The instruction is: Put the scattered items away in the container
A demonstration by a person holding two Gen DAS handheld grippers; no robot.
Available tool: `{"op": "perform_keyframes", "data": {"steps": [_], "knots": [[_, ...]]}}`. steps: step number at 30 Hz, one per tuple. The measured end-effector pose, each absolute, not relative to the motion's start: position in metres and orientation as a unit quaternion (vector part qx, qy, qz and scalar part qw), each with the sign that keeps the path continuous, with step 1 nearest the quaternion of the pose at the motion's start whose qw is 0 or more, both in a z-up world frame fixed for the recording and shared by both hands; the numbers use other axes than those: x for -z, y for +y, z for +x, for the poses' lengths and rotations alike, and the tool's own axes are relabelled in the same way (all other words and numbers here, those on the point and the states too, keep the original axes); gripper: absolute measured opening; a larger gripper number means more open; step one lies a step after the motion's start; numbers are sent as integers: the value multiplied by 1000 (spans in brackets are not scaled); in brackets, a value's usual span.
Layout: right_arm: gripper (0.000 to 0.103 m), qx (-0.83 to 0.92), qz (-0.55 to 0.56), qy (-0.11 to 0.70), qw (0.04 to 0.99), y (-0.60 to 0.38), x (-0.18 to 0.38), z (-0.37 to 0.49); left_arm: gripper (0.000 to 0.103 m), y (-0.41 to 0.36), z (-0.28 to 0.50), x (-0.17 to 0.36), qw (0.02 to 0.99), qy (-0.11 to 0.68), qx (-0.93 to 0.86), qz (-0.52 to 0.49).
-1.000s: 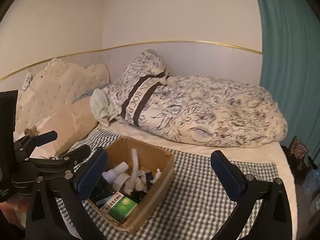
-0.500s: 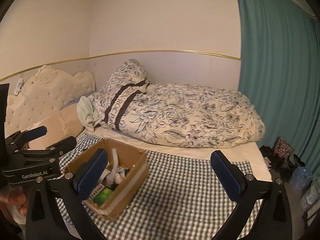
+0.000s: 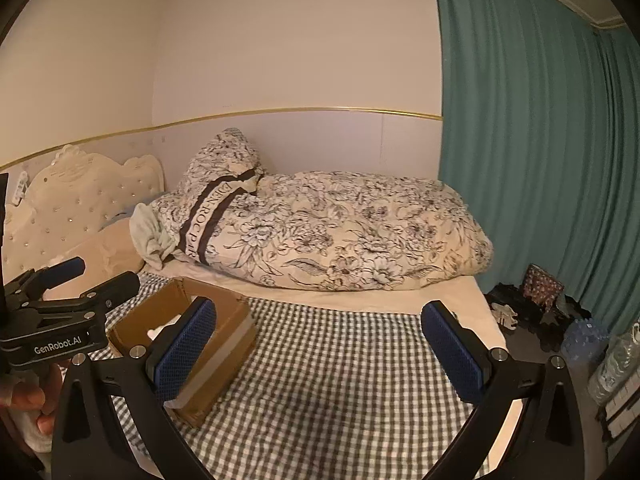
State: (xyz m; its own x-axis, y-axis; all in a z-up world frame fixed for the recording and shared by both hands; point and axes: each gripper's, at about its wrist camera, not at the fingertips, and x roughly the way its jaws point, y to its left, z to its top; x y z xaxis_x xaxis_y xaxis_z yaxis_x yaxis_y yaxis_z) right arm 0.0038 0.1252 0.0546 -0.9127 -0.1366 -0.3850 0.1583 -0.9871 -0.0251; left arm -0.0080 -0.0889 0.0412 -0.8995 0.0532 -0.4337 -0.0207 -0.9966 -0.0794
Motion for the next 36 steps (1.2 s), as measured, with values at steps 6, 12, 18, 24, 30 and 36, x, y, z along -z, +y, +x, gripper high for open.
{"op": "perform_keyframes", "data": {"steps": [6, 12, 18, 24, 30, 36], "knots": [[103, 978, 200, 14, 54, 156, -51, 8, 103, -60, -8, -39, 33, -32, -972, -232], [103, 977, 210, 0, 35, 184, -43, 7, 103, -34, -9, -38, 47, -17, -972, -230], [103, 975, 219, -10, 36, 200, -39, 5, 103, -15, -11, -33, 46, -9, -972, -231], [103, 973, 226, -13, 37, 205, -32, 3, 103, -8, -13, -26, 48, -5, -970, -238], [103, 972, 233, -16, 37, 207, -26, 0, 103, -6, -14, -23, 49, -7, -969, -242], [103, 970, 238, -17, 36, 205, -22, 1, 103, -2, -17, -17, 51, -12, -967, -250]]}}
